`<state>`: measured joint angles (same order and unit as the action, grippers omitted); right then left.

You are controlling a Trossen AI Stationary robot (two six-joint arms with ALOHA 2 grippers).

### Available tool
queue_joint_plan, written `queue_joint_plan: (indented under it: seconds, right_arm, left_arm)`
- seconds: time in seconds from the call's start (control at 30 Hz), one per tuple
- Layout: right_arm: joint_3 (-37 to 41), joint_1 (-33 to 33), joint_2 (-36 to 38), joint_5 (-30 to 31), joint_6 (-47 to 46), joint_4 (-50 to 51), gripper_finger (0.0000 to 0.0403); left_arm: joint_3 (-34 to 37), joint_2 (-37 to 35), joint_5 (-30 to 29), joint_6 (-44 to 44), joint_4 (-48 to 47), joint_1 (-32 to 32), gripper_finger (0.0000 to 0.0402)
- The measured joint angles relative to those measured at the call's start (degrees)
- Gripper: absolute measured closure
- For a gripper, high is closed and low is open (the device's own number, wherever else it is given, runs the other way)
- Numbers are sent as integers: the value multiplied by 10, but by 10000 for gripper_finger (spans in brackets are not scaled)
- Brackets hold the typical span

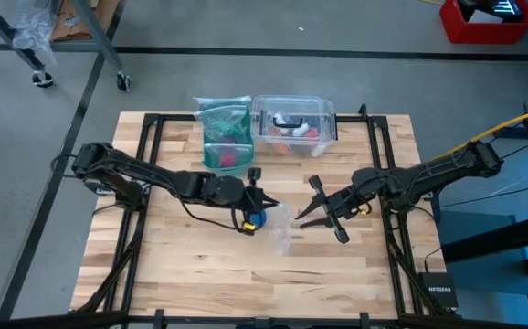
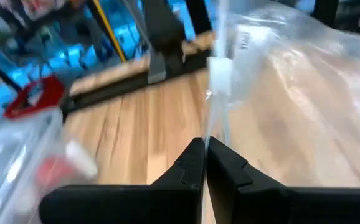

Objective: Roll bandage
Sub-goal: Put the blue bandage into the transparent zip bag

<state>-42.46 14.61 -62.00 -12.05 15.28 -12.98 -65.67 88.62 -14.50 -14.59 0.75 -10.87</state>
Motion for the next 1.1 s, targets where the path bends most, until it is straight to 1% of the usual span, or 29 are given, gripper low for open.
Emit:
queue_joint_plan:
  seconds: [0.1, 0.2, 0.27, 0.37, 0.43, 0.57, 0.67, 0.8, 0.87, 1.1]
  right_arm:
    - [0, 0, 0, 0, -8, 10, 290]
    - [0, 0, 0, 9, -17, 9, 281]
    - [0, 0, 0, 47, -18, 6, 279]
    - [0, 0, 0, 118, -14, 8, 279]
    - [0, 0, 0, 141, -13, 7, 279]
    - [0, 0, 0, 138, -13, 7, 279]
    - [0, 0, 0, 133, -13, 10, 278]
    - [0, 0, 0, 133, 9, 11, 278]
    - [0, 0, 0, 134, 14, 11, 278]
    - [0, 0, -1, 187, 15, 10, 278]
  left_arm:
    - [0, -14, -4, 17, -60, 0, 401]
    - [0, -20, -4, 43, -86, 0, 401]
    - [0, -20, -4, 65, -77, -1, 401]
    - [0, -21, -4, 73, -66, -3, 401]
    - [0, -20, 0, 74, -66, -3, 401]
    - [0, -20, 4, 82, -60, -3, 401]
    - [0, -20, 9, 107, -45, 1, 401]
    - [0, -20, 51, 146, -43, 8, 401]
    - [0, -19, 57, 152, -47, 9, 401]
    - [0, -19, 58, 158, -45, 9, 401]
